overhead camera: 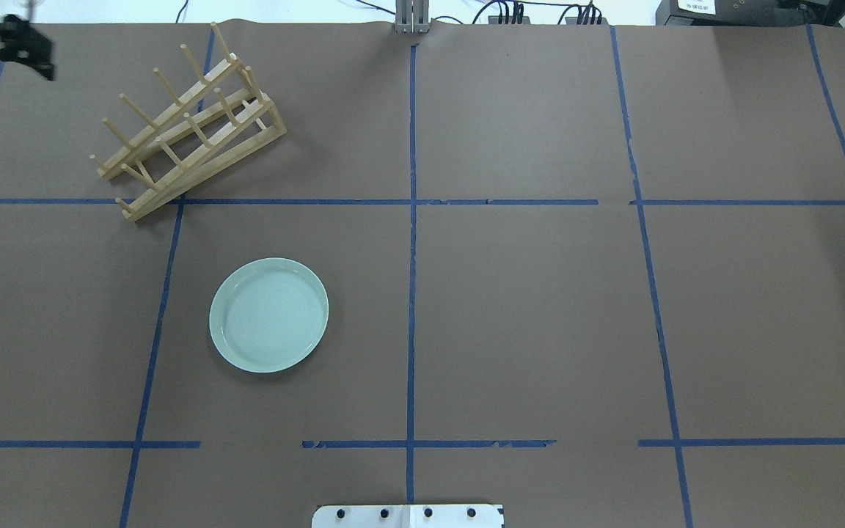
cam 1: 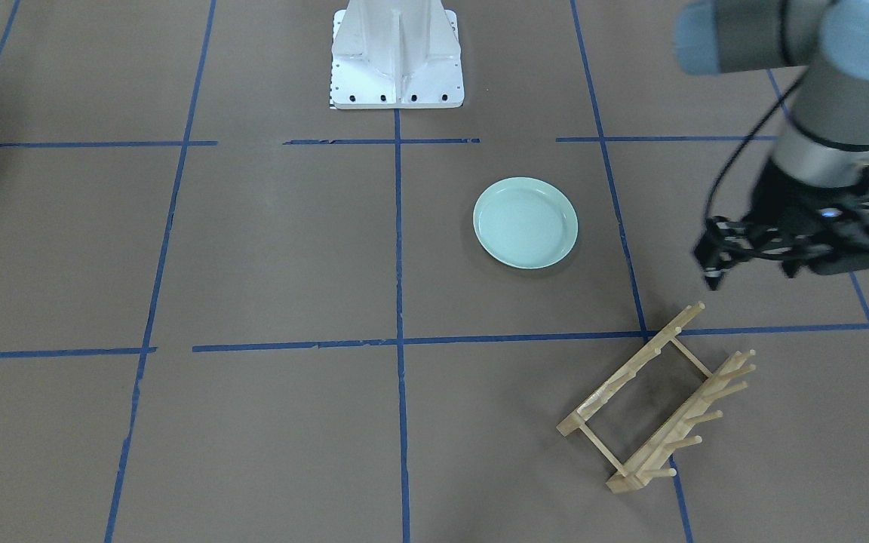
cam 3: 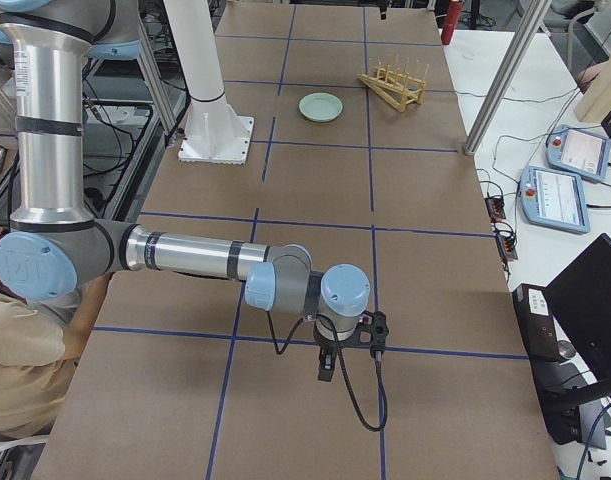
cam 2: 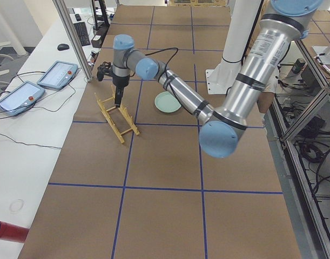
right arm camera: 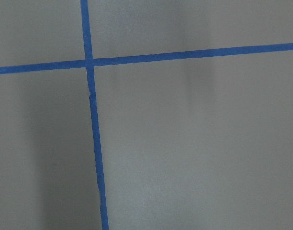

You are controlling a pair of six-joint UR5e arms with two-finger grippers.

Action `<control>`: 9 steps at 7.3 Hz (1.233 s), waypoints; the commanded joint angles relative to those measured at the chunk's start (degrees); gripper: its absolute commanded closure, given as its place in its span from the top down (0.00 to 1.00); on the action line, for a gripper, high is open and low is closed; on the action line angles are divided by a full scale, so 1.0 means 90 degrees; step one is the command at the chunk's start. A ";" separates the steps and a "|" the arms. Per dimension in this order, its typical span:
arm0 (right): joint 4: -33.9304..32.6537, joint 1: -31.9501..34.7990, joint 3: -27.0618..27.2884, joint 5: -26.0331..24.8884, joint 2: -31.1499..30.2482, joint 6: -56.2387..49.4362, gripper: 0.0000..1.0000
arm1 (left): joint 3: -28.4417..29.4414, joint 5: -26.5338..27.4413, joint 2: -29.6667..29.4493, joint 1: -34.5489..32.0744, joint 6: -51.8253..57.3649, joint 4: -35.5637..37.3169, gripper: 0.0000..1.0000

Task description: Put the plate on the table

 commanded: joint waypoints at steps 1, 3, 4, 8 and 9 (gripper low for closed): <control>0.0000 0.0000 0.0000 0.0000 0.0000 0.0000 1.00 | 0.1015 -0.0814 0.1515 -0.1703 0.3034 -0.1157 1.00; 0.0000 0.0000 0.0000 0.0000 0.0000 0.0000 1.00 | 0.1197 -0.0835 0.2246 -0.2389 0.4476 -0.1052 1.00; 0.0000 0.0000 0.0000 0.0000 0.0000 0.0000 1.00 | 0.1051 -0.0826 0.2328 -0.2392 0.4472 -0.0384 1.00; 0.0000 0.0000 0.0000 0.0000 0.0000 0.0000 1.00 | 0.0932 -0.1843 0.1830 -0.2314 0.4384 0.1419 1.00; 0.0000 0.0000 0.0000 0.0000 0.0000 0.0000 1.00 | 0.0923 -0.1986 0.1869 -0.2314 0.4384 0.1362 1.00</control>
